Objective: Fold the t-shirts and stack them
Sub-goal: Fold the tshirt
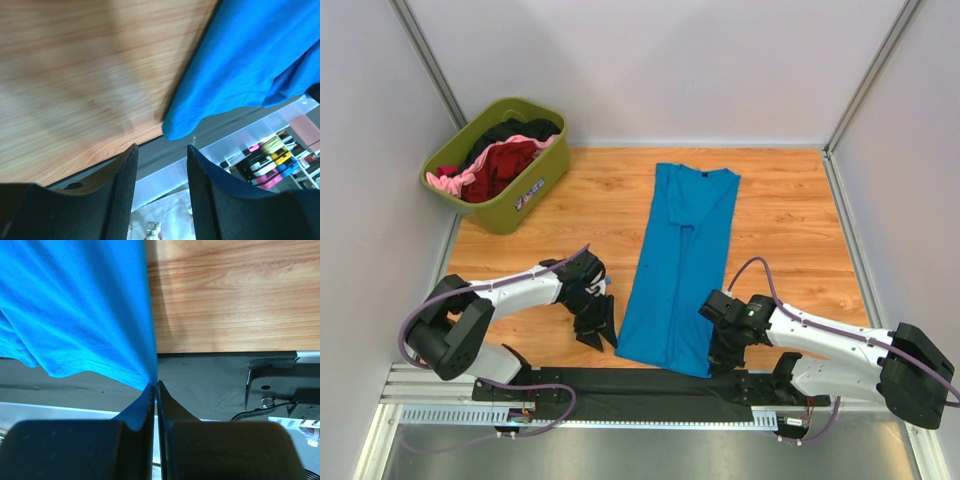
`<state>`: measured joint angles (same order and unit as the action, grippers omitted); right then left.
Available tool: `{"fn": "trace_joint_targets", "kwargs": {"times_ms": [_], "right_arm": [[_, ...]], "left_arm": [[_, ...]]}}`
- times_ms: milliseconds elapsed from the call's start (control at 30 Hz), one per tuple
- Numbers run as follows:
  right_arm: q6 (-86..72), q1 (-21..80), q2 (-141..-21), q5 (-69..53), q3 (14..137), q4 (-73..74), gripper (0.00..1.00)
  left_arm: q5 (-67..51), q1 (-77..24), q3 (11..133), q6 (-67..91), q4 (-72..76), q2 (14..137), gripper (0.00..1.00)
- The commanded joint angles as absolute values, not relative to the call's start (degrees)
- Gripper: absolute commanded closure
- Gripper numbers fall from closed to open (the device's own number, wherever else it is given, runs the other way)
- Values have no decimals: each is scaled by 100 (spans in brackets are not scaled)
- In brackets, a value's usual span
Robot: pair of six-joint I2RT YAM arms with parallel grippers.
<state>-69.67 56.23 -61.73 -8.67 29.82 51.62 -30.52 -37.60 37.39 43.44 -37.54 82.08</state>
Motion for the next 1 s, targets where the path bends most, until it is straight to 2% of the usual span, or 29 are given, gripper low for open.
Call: {"fn": "trace_joint_targets", "kwargs": {"times_ms": [0, 333, 400, 967], "right_arm": [[-7040, 5660, -6170, -844, 3076, 5230, 100], [-7014, 5660, -5915, -826, 3032, 5422, 100], [-7040, 5660, -5801, -809, 2988, 5502, 100], [-7172, 5660, -5432, -747, 2821, 5493, 100]], "left_arm": [[-3234, -3858, 3771, 4667, -3331, 8270, 50], [-2945, -4052, 3726, 4869, -3313, 8753, 58], [-2918, -4061, 3753, 4904, -3296, 8815, 63], [-2953, -4368, 3805, 5387, -2821, 8859, 76]]}}
